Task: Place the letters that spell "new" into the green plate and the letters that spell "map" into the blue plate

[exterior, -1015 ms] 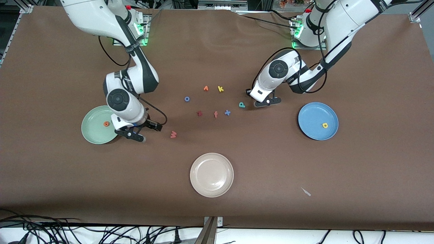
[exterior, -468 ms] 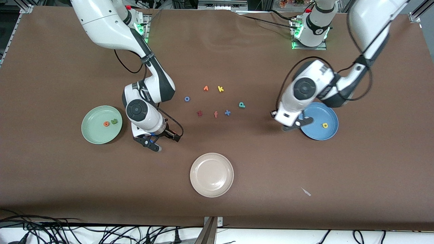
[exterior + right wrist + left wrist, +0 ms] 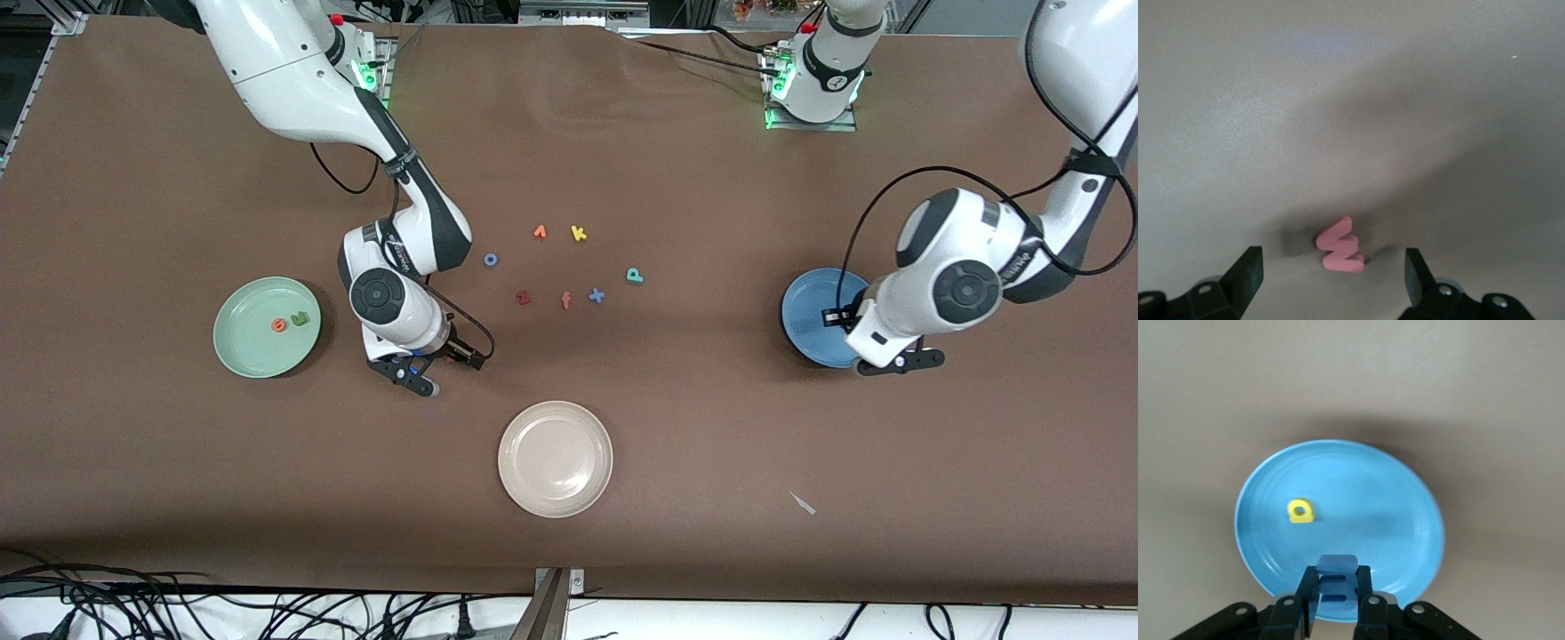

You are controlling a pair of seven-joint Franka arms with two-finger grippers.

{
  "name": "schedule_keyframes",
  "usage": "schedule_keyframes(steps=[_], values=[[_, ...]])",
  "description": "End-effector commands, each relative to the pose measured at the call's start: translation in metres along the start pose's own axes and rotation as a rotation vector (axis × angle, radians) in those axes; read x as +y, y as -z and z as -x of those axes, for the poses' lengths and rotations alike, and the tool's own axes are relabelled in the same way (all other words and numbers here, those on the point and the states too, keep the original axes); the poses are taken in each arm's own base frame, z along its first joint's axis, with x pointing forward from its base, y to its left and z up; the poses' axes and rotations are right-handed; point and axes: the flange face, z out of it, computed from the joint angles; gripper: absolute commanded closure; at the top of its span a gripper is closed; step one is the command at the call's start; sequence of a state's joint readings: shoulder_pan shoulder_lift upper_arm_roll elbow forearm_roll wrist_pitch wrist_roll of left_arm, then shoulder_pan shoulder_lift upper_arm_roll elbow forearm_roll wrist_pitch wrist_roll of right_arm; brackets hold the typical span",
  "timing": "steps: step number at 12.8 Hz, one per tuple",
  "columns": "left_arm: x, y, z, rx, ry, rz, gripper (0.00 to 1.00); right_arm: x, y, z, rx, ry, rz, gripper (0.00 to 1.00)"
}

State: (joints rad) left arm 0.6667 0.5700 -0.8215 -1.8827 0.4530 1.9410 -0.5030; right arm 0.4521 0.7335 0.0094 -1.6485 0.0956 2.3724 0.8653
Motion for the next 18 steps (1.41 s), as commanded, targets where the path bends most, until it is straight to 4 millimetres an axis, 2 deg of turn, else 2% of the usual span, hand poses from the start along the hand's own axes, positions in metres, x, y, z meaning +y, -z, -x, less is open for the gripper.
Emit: schedule_keyframes(steps=[1,2,3,4,6,7,8,10,11,13,14,16,18], values=[[0.0,-0.04,-0.007,-0.074,-0.06,0.055,0.84,-0.006,-0.009,-0.002,-0.003,-0.007,-0.02,0.36],[-0.002,-0.049,-0.008,-0.09,-0.057,0.06,0.73,-0.006,-0.01,-0.002,-0.003,-0.007,-0.02,0.49],[-0.005,-0.055,-0.008,-0.101,-0.053,0.058,0.42,-0.006,-0.011,-0.002,-0.004,-0.008,-0.02,0.6],[-0.005,-0.053,-0.008,-0.1,-0.052,0.058,0.0,-0.006,-0.012,-0.002,-0.004,-0.01,-0.02,0.7],[-0.001,-0.04,-0.008,-0.088,-0.033,0.064,0.0,-0.006,-0.01,-0.002,-0.004,-0.01,-0.021,0.96],[0.01,-0.025,-0.003,-0.066,-0.036,0.055,0.0,-0.005,-0.009,-0.004,-0.004,-0.005,-0.02,1.0],[0.026,-0.015,0.002,-0.054,-0.009,0.06,0.0,-0.003,-0.004,-0.01,-0.004,0.003,-0.021,1.0],[0.069,0.003,0.018,-0.041,0.15,0.075,0.0,0.008,0.013,-0.022,-0.052,0.077,0.037,1.0],[0.093,0.009,0.026,-0.033,0.188,0.083,0.0,0.02,0.026,-0.03,-0.079,0.155,0.059,1.0],[0.154,0.014,0.047,-0.018,0.281,0.123,0.0,0.064,0.048,-0.054,-0.134,0.288,0.124,1.0],[0.177,0.016,0.053,0.01,0.371,0.169,0.0,0.085,0.059,-0.06,-0.148,0.357,0.139,1.0],[0.23,0.002,0.074,0.012,0.505,0.191,0.0,0.126,0.071,-0.059,-0.142,0.433,0.15,1.0],[0.263,-0.018,0.086,0.023,0.629,0.203,0.0,0.169,0.076,-0.059,-0.105,0.51,0.131,1.0]])
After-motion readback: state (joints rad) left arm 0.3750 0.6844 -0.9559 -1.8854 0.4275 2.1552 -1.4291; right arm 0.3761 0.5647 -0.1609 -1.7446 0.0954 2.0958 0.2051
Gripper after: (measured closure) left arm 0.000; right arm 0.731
